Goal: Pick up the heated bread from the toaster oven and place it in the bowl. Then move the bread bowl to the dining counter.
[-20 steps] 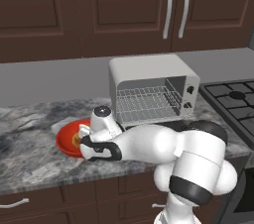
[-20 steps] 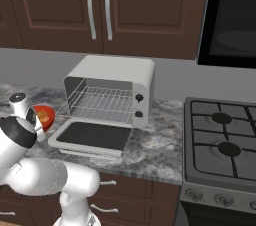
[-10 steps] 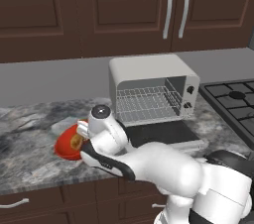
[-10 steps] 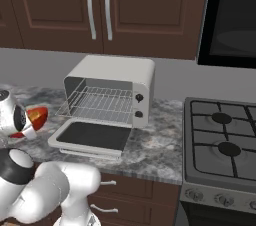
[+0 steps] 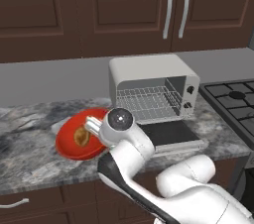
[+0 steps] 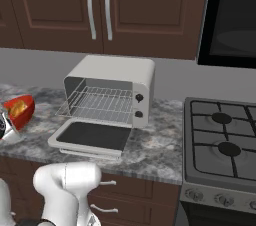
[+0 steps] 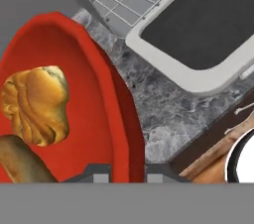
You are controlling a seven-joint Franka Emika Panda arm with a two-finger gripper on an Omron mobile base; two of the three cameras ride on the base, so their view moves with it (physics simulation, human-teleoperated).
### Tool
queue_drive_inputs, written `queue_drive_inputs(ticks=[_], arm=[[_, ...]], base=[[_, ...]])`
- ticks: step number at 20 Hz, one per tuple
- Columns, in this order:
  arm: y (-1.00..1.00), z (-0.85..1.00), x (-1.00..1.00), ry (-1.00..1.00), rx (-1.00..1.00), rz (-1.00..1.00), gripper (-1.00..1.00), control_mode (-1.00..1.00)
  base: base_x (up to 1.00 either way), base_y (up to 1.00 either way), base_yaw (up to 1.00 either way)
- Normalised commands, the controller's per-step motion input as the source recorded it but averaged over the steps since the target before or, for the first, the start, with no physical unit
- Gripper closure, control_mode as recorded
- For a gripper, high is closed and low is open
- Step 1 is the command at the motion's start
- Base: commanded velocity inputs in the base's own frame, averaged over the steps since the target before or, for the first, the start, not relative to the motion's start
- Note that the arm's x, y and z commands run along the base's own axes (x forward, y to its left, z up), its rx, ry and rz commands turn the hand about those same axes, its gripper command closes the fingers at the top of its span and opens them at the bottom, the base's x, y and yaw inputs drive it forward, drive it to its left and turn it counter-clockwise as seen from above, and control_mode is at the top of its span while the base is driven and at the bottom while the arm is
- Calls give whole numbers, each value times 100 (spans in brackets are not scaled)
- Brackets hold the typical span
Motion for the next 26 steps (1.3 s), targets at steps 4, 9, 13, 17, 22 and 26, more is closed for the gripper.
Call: queue_drive_inputs(ticks=[4, 9, 13, 17, 22, 26], arm=[[-86, 100, -82, 0, 21, -3, 100, -100], [-90, 94, -40, 1, 16, -4, 100, -100], [-72, 69, -3, 0, 3, -4, 100, -100], [-26, 29, -12, -6, 0, 0, 100, -100], [0, 0, -4, 0, 0, 0, 100, 100], [0, 0, 0, 0, 0, 0, 100, 100]], base=[[0, 0, 0], [0, 0, 0], [0, 0, 0], [0, 0, 0], [-20, -1, 4], [-94, 0, 72]])
